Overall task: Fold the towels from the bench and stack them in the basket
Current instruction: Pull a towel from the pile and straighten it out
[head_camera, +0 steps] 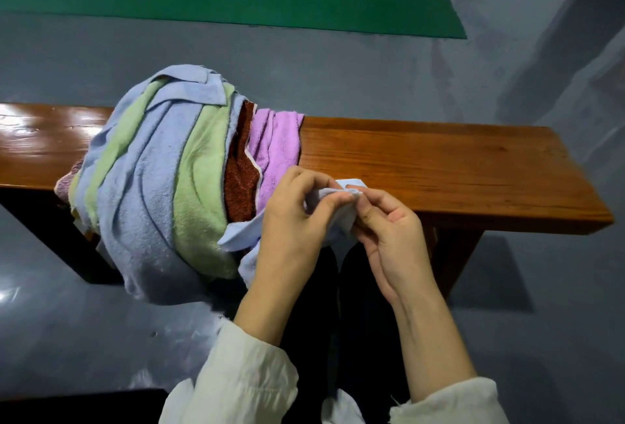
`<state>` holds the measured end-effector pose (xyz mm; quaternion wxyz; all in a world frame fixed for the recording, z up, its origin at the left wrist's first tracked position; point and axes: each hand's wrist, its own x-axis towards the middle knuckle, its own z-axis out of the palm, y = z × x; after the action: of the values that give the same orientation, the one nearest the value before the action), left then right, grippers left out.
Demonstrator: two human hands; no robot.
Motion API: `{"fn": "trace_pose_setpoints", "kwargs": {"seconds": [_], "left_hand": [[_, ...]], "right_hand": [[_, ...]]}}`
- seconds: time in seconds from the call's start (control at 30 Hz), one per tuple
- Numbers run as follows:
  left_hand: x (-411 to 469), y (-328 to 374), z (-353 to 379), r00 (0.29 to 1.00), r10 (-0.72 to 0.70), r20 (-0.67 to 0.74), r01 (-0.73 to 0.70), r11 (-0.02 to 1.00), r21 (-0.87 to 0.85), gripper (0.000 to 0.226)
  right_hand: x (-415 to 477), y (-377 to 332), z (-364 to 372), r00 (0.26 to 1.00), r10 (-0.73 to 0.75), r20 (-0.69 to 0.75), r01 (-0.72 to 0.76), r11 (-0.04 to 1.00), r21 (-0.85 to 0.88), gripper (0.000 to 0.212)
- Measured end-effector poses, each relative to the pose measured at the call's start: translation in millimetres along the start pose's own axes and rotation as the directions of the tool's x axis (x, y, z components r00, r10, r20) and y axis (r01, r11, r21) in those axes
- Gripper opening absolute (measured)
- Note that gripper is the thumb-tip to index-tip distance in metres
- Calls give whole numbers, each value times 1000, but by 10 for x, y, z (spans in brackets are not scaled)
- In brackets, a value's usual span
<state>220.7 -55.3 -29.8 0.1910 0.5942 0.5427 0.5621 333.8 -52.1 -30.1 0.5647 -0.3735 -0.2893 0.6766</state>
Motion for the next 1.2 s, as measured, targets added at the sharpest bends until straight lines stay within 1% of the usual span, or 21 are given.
{"fn": "trace_pose_setpoints", "kwargs": {"seconds": [0.07,0.13,0.17,0.23,0.27,0.3,0.33,0.37,0.43,0.47,0.5,0.57,0.63,0.73,0.83,0.9,0.93,1.0,1.1,1.2], "left_hand": [[-25,12,44,1000,-27,-2,27,999,-39,26],[-43,-4,66,998,-53,-13,53,997,-56,24],[-49,-8,73,998,-63,-25,62,997,-48,25],[-64,-15,83,996,-78,-48,77,997,-14,22],[-68,-21,85,995,-77,-58,78,997,11,21],[-71,-33,83,995,-80,-63,82,996,35,22],[-69,-57,71,994,-94,-56,98,993,61,25],[-57,-88,55,992,-120,-30,123,988,94,32],[-19,-181,-12,981,-171,89,152,970,189,51],[8,-232,-68,968,-187,165,147,963,228,58],[35,-292,-140,953,-190,235,126,956,264,61],[78,-437,-314,932,-161,323,34,930,367,58],[111,-604,-493,919,-140,368,-49,887,460,53],[128,-795,-724,900,-178,397,-53,860,508,56],[128,-915,-946,881,-261,396,-23,811,585,67],[125,-962,-1119,886,-313,341,30,773,634,62],[118,-971,-1206,892,-324,316,49,763,645,64],[98,-988,-1356,905,-292,309,25,763,646,66],[72,-1050,-1502,920,-212,331,-50,772,634,57],[87,-1141,-1556,918,-145,369,-148,737,660,48]], "right_hand": [[-2,-7,1,1000,-2,-4,2,999,44,13],[-4,-10,-15,1000,-2,7,2,999,50,15],[-8,-8,-25,1000,-2,19,2,999,37,26],[3,29,-56,1000,5,28,-5,1000,-17,60],[12,48,-68,1000,-7,28,8,999,-35,72],[22,60,-83,999,-27,25,28,999,-46,76],[33,65,-104,999,-46,13,46,997,-64,71],[42,58,-119,998,-62,4,62,994,-92,59],[55,44,-144,996,-90,13,91,982,-167,30],[66,43,-166,994,-108,15,109,968,-225,20],[81,46,-202,990,-138,5,133,947,-292,19],[130,57,-305,976,-208,-58,167,896,-412,19],[182,62,-437,949,-287,-130,185,841,-508,18],[241,83,-607,890,-397,-224,198,779,-595,21],[284,114,-708,824,-458,-333,189,777,-600,22],[300,129,-759,792,-473,-385,180,784,-594,17],[302,133,-782,782,-475,-403,169,785,-596,15],[301,137,-826,770,-477,-423,150,781,-607,13],[299,155,-849,770,-473,-428,129,772,-622,14],[292,175,-864,763,-478,-435,120,766,-631,15]]}}
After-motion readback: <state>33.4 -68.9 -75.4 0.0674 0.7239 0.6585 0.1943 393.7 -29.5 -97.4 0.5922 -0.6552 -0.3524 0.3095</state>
